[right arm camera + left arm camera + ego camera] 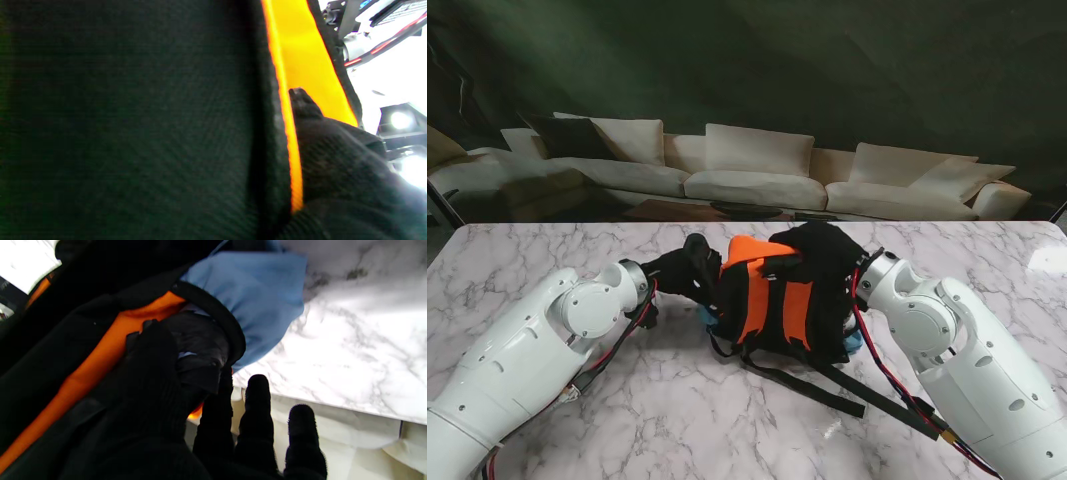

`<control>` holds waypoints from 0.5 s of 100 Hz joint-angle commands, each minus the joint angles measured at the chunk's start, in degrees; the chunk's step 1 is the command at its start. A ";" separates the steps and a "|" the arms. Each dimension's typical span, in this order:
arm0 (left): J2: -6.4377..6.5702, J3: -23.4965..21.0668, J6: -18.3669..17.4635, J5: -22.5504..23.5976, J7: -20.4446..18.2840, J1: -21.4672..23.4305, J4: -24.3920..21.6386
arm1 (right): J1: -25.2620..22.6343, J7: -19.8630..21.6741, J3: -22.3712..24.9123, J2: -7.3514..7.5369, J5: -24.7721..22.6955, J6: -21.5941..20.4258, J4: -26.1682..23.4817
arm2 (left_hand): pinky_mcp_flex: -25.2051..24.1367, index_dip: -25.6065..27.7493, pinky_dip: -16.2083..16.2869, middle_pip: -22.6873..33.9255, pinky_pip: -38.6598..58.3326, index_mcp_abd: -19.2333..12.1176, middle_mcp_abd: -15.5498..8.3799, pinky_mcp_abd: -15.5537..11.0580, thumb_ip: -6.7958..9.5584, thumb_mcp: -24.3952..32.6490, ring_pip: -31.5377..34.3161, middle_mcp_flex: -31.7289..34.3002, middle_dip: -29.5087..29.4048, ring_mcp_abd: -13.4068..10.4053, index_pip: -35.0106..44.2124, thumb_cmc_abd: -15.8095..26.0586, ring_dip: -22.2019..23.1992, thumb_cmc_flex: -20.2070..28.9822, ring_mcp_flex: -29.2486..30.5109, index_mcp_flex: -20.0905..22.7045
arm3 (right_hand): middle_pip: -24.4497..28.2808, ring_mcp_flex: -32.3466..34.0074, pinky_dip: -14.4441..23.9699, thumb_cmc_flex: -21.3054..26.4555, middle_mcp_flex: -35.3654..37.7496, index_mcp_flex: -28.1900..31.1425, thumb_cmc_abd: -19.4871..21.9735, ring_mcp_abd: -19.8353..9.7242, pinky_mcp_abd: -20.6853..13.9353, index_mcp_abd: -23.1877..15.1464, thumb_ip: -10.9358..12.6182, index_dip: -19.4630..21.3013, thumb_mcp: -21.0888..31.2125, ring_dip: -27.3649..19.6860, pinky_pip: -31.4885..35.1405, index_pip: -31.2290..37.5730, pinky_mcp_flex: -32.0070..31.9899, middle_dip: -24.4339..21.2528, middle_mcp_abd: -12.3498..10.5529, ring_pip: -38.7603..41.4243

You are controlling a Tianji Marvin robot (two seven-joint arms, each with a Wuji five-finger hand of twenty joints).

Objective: Put the umbrella and water cup into the side pockets of the backpack

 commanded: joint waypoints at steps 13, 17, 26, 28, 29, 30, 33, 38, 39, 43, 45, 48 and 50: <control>1.18 2.42 0.13 0.37 -5.77 -2.13 0.70 | -0.14 0.20 0.32 -0.07 0.16 -0.21 -0.05 | -1.67 2.82 -0.06 -1.13 -0.95 9.48 -0.83 1.30 1.23 2.27 -2.35 -4.48 -4.43 0.03 6.98 14.84 -0.86 3.47 -2.73 9.12 | -0.86 1.42 0.09 6.20 -0.02 0.42 4.28 -1.14 -0.48 -9.92 0.19 1.07 3.38 0.22 0.41 1.26 -0.06 0.75 -1.31 0.35; 1.49 2.61 -0.33 1.87 -6.60 -2.48 0.60 | -0.16 0.27 0.38 -0.06 0.17 -0.22 -0.09 | -1.71 3.19 -0.06 -1.38 -1.08 9.50 -0.92 1.30 1.23 2.29 -2.55 -4.92 -4.63 -0.09 7.15 14.58 -0.97 3.51 -3.01 9.27 | -0.88 1.43 0.09 6.22 -0.07 0.41 4.30 -1.15 -0.48 -9.90 0.20 1.07 3.38 0.22 0.41 1.25 -0.06 0.74 -1.33 0.35; 2.11 2.37 -0.84 4.26 -8.26 -2.57 -0.21 | -0.24 0.35 0.54 -0.03 0.12 -0.33 -0.19 | -1.73 3.63 -0.07 -1.97 -1.37 9.69 -0.68 1.23 1.27 2.44 -2.94 -5.63 -5.06 -0.08 7.12 14.20 -1.24 3.61 -3.38 9.38 | -0.88 1.43 0.10 6.24 -0.05 0.40 4.28 -1.15 -0.48 -9.83 0.21 1.08 3.37 0.23 0.41 1.27 -0.06 0.75 -1.29 0.36; 2.21 2.24 -0.83 4.94 -8.49 -2.49 -0.47 | -0.25 0.35 0.58 -0.02 0.11 -0.37 -0.21 | -1.71 3.69 -0.06 -2.08 -1.41 9.72 -0.60 1.22 1.28 2.49 -2.99 -5.75 -5.14 0.02 7.11 14.16 -1.28 3.64 -3.43 9.42 | -0.88 1.43 0.10 6.22 -0.05 0.40 4.26 -1.15 -0.48 -9.88 0.20 1.08 3.36 0.23 0.41 1.27 -0.06 0.75 -1.29 0.36; 2.26 2.16 -0.83 5.32 -8.57 -2.44 -0.59 | -0.26 0.33 0.60 -0.03 0.11 -0.40 -0.22 | -1.71 3.71 -0.06 -2.12 -1.42 9.73 -0.58 1.22 1.28 2.51 -2.99 -5.78 -5.16 0.07 7.10 14.15 -1.28 3.65 -3.40 9.42 | -0.88 1.43 0.10 6.24 -0.05 0.39 4.27 -1.15 -0.48 -9.89 0.21 1.09 3.37 0.23 0.41 1.27 -0.06 0.75 -1.30 0.36; 2.30 2.09 -0.83 5.71 -8.61 -2.39 -0.71 | -0.26 0.32 0.61 -0.03 0.11 -0.42 -0.22 | -1.67 3.72 -0.05 -2.18 -1.41 9.77 -0.49 1.18 1.29 2.54 -3.01 -5.86 -5.20 0.07 7.05 14.14 -1.30 3.68 -3.43 9.39 | -0.88 1.43 0.10 6.22 -0.04 0.39 4.28 -1.15 -0.48 -9.90 0.20 1.09 3.36 0.23 0.41 1.27 -0.06 0.75 -1.31 0.36; 2.34 1.76 -0.90 7.23 -8.26 -2.11 -1.02 | -0.28 0.26 0.66 -0.04 0.10 -0.52 -0.23 | -1.42 3.77 0.00 -2.23 -1.34 9.82 -0.37 1.07 1.27 2.54 -2.95 -5.80 -5.27 0.08 6.96 14.14 -1.29 3.60 -3.25 9.33 | -0.88 1.43 0.10 6.24 -0.04 0.40 4.31 -1.18 -0.48 -9.86 0.20 1.10 3.37 0.23 0.40 1.29 -0.06 0.76 -1.32 0.36; 2.25 1.17 -1.16 9.42 -7.07 -1.53 -1.26 | -0.31 0.12 0.74 -0.06 0.14 -0.72 -0.25 | -0.89 4.02 0.17 -2.11 -1.10 10.16 -0.32 1.09 1.29 2.69 -2.72 -5.36 -5.29 0.25 6.99 13.96 -1.23 3.74 -2.82 9.44 | -0.87 1.43 0.11 6.27 -0.03 0.42 4.37 -1.20 -0.48 -9.97 0.19 1.12 3.38 0.24 0.40 1.31 -0.06 0.76 -1.31 0.36; 2.25 1.07 -1.20 9.65 -6.91 -1.45 -1.30 | -0.32 0.09 0.76 -0.06 0.15 -0.76 -0.27 | -0.87 4.05 0.19 -2.11 -1.08 10.14 -0.34 1.09 1.27 2.68 -2.71 -5.35 -5.30 0.25 7.00 13.93 -1.23 3.71 -2.82 9.45 | -0.87 1.43 0.11 6.29 -0.03 0.39 4.40 -1.20 -0.48 -10.00 0.19 1.11 3.39 0.24 0.40 1.29 -0.06 0.77 -1.31 0.36; 2.24 0.71 -1.06 9.97 -6.65 -1.15 -1.49 | -0.39 0.03 0.84 -0.08 0.26 -0.93 -0.38 | -0.90 4.09 0.24 -2.16 -1.07 10.20 -0.27 1.06 1.24 2.69 -2.71 -5.43 -5.35 0.28 6.92 13.82 -1.23 3.66 -2.89 9.42 | -0.88 1.43 0.11 6.37 -0.06 0.39 4.45 -1.18 -0.48 -10.33 0.18 1.16 3.39 0.24 0.40 1.32 -0.06 0.77 -1.29 0.36; 2.20 0.59 -0.90 9.96 -6.50 -1.00 -1.52 | -0.42 0.00 0.88 -0.08 0.31 -1.02 -0.44 | -0.87 4.03 0.28 -2.14 -1.03 10.26 -0.13 1.09 1.22 2.68 -2.68 -5.35 -5.36 0.33 6.79 13.80 -1.23 3.59 -2.88 9.37 | -0.89 1.43 0.11 6.39 -0.07 0.38 4.47 -1.18 -0.47 -10.35 0.18 1.17 3.40 0.24 0.40 1.33 -0.07 0.77 -1.29 0.36; 2.10 0.52 -0.56 9.83 -6.11 -0.85 -1.43 | -0.47 -0.06 0.93 -0.09 0.38 -1.16 -0.53 | -0.84 3.84 0.34 -2.09 -0.96 10.44 -0.09 1.07 1.21 2.74 -2.60 -5.25 -5.36 0.41 6.53 13.82 -1.20 3.61 -2.80 9.31 | -0.88 1.43 0.12 6.46 -0.07 0.35 4.46 -1.18 -0.47 -10.50 0.19 1.20 3.41 0.25 0.39 1.33 -0.07 0.77 -1.28 0.36; 2.04 0.58 -0.31 9.64 -5.92 -0.83 -1.30 | -0.51 -0.10 0.97 -0.10 0.42 -1.26 -0.60 | -0.82 3.69 0.39 -2.06 -0.91 10.48 -0.03 1.04 1.18 2.73 -2.57 -5.20 -5.36 0.41 6.35 13.82 -1.19 3.57 -2.83 9.32 | -0.88 1.43 0.12 6.48 -0.08 0.32 4.50 -1.18 -0.47 -10.66 0.18 1.21 3.40 0.25 0.39 1.33 -0.07 0.78 -1.28 0.36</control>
